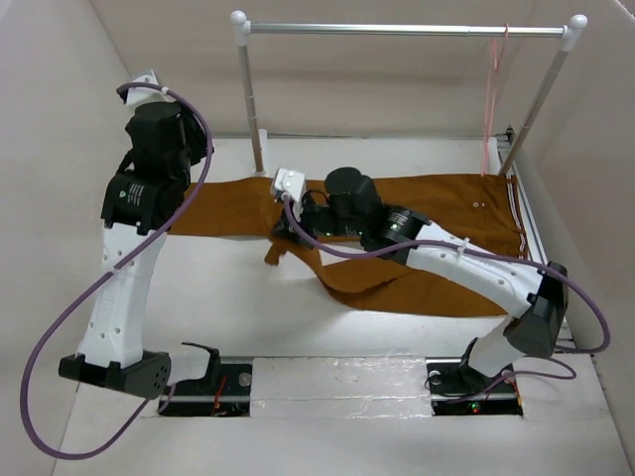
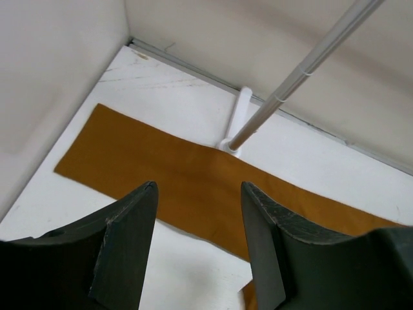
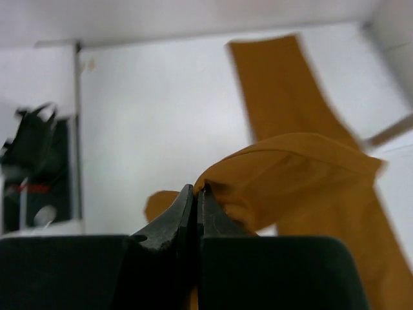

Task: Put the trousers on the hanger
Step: Fold the trousers

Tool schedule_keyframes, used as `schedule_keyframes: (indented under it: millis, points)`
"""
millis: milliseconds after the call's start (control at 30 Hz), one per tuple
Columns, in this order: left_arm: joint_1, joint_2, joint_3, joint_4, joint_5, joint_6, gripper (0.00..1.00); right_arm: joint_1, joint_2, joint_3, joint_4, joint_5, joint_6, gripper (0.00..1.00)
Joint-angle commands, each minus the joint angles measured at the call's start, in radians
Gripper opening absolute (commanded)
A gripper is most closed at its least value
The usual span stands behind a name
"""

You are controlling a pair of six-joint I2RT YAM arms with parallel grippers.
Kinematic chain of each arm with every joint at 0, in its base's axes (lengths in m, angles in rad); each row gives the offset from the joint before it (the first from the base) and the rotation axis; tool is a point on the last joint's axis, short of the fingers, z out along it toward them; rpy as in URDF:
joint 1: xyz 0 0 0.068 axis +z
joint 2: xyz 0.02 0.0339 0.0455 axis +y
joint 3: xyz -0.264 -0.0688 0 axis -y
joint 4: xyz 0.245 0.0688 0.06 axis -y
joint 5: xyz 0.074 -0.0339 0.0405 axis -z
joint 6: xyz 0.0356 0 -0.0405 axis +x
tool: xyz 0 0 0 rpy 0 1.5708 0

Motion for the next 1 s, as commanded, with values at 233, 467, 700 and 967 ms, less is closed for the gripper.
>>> schedule_keyframes:
  millis: [233, 467, 700, 967]
  points:
    - [-0.001, -0.097, -0.055, -0.013, -0.19, 0.05, 0.52, -0.073, 0.085, 0.057, -0.176, -0.5, -0.081, 0.0]
    - [-0.001, -0.005, -0.141, 0.025, -0.172, 0.013, 0.52, -0.254, 0.658, 0.644, -0.269, -0.396, -0.031, 0.13]
    - [-0.001, 0.029, -0.259, -0.026, 0.007, -0.09, 0.51, -0.345, 0.705, 0.659, -0.206, -0.304, 0.136, 0.68]
    - [-0.001, -0.094, -0.719, 0.045, 0.165, -0.497, 0.39, -0.3, 0.227, 0.04, -0.072, -0.118, 0.072, 0.22]
